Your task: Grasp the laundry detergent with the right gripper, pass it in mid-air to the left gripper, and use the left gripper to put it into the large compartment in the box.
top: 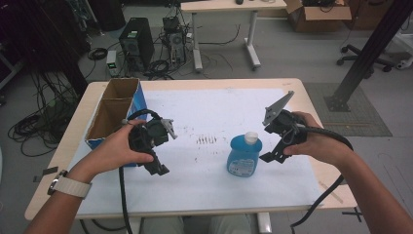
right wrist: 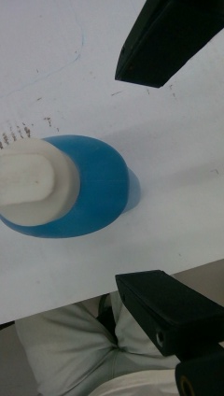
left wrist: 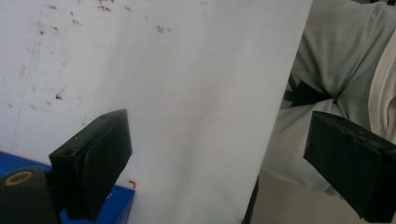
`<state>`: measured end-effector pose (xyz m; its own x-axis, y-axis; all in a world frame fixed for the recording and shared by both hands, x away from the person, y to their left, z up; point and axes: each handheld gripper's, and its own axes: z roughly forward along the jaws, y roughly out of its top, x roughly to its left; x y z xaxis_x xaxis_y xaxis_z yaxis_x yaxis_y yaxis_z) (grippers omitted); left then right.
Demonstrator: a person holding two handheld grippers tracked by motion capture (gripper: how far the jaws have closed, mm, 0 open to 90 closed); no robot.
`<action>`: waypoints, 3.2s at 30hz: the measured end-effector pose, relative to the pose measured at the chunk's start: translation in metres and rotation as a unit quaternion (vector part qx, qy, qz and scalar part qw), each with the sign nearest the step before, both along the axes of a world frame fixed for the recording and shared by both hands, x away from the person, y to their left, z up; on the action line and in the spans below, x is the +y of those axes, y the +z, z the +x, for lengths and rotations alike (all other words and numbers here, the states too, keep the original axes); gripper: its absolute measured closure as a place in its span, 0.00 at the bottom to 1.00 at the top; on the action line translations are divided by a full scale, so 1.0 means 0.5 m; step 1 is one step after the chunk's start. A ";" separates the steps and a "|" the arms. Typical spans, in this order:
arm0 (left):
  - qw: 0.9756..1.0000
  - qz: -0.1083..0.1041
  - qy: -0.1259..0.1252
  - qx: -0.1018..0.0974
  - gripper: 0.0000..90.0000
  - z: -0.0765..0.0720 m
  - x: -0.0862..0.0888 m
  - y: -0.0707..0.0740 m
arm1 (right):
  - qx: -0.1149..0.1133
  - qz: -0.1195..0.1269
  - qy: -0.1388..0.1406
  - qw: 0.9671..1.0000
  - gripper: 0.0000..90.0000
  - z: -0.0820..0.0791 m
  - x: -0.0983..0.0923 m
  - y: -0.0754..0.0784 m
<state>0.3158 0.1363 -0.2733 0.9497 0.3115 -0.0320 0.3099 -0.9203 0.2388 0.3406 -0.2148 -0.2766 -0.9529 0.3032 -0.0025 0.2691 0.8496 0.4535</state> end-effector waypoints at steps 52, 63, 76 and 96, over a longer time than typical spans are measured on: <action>1.000 -0.004 0.009 0.005 0.09 0.007 0.001 -0.017 | -0.004 0.085 0.010 0.996 0.04 0.016 -0.016 -0.121; 1.000 -0.005 0.012 0.007 0.09 0.009 0.002 -0.018 | -0.008 0.112 0.009 0.994 0.04 0.019 -0.013 -0.136; 1.000 -0.006 0.012 0.009 0.09 0.011 -0.002 -0.023 | -0.022 0.145 0.010 0.989 0.04 0.017 -0.020 -0.147; 1.000 -0.006 0.015 0.012 0.09 0.012 0.000 -0.025 | -0.027 0.182 0.000 0.983 0.04 0.012 -0.037 -0.175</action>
<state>0.3217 0.1361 -0.2860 0.9387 0.3398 -0.0582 0.3436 -0.9075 0.2416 0.3467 -0.2332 -0.3642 -0.9543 0.2936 0.0560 0.2367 0.6280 0.7413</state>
